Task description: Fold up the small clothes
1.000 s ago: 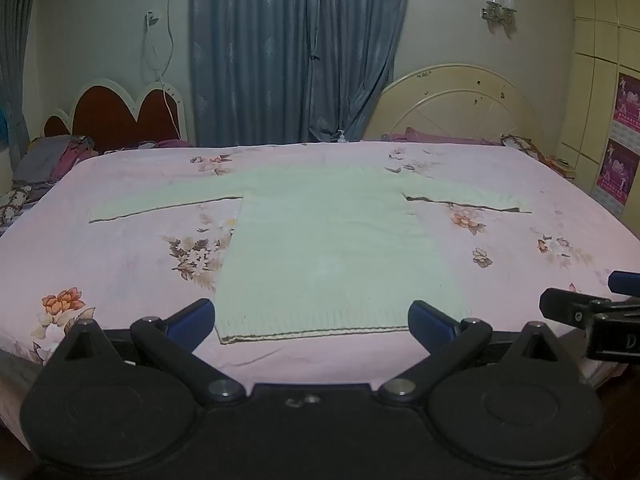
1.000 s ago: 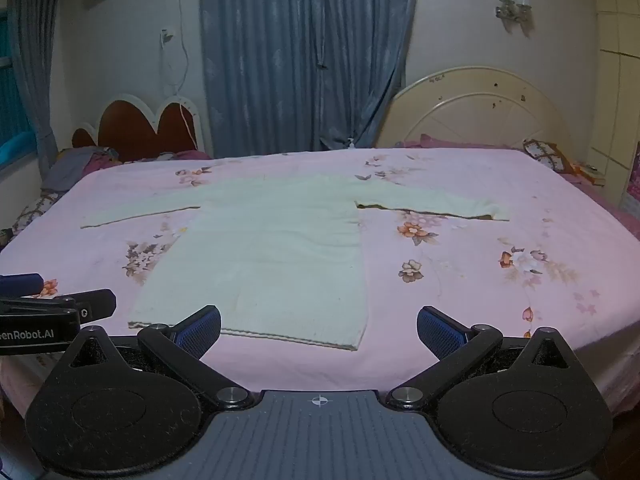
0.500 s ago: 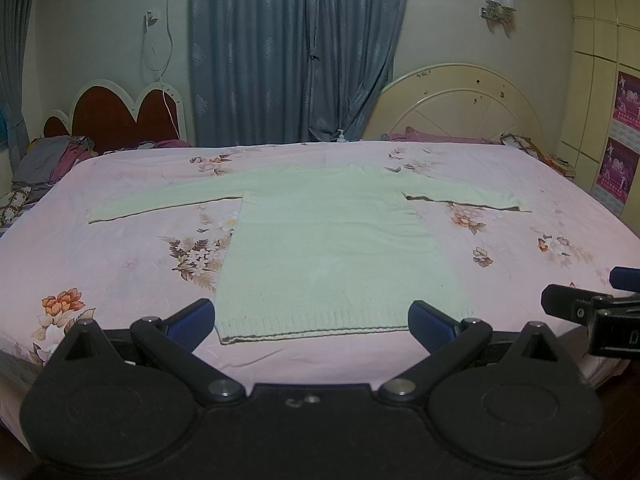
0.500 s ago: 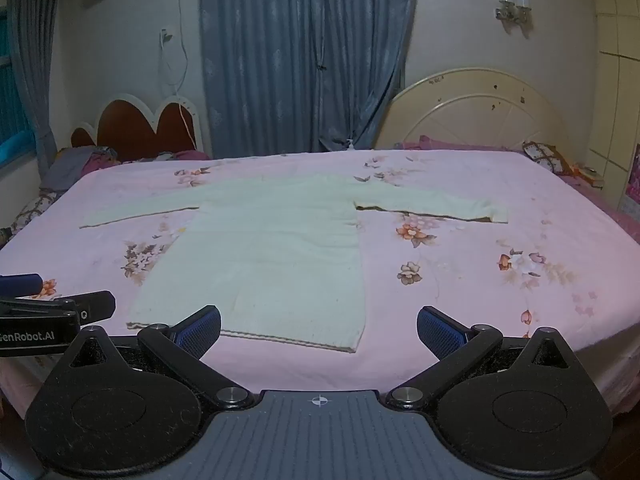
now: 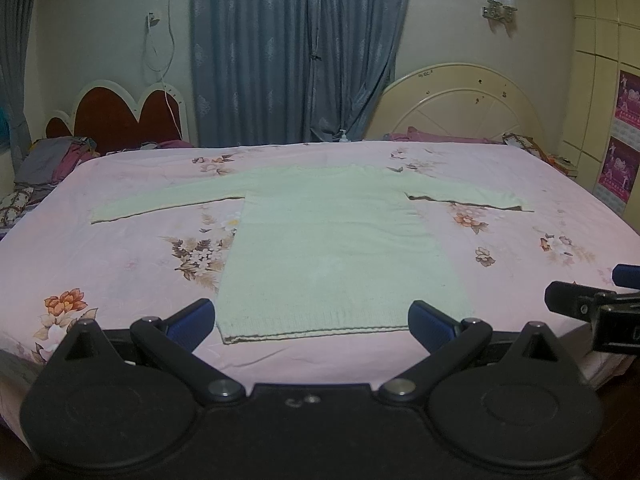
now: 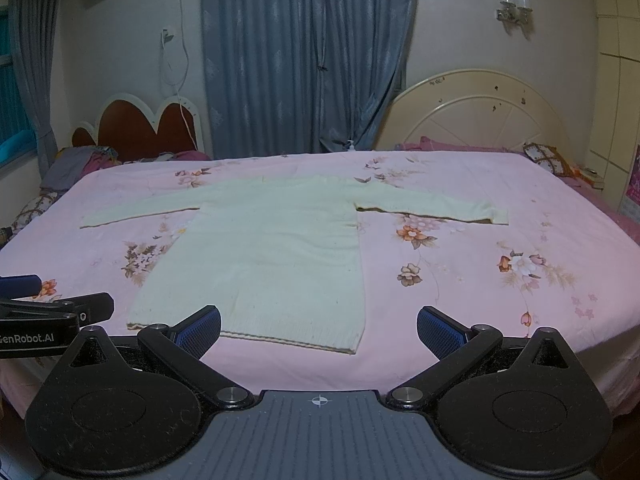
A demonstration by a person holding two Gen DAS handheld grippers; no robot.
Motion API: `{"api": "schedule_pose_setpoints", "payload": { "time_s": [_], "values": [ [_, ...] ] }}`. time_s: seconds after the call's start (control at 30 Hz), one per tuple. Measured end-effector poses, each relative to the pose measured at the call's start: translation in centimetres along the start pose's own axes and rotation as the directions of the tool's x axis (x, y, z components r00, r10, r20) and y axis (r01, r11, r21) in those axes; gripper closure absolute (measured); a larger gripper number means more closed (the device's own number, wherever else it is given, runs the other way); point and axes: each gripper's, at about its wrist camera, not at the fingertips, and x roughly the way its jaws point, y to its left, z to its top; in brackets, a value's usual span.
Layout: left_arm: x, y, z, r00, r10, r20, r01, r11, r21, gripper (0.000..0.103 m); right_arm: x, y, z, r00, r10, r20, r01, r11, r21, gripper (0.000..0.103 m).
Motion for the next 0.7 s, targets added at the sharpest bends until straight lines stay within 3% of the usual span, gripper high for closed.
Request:
{"api": "schedule_pose_setpoints", "payload": {
  "time_s": [0.7],
  "values": [
    [-0.19,0.26,0.02,1.000,0.003,0.000,-0.003,1.000,0.003,0.000,0.07,-0.07,0.12,1.000,0.001,0.000,-0.001,1.000,0.002,0.000]
  ]
}}
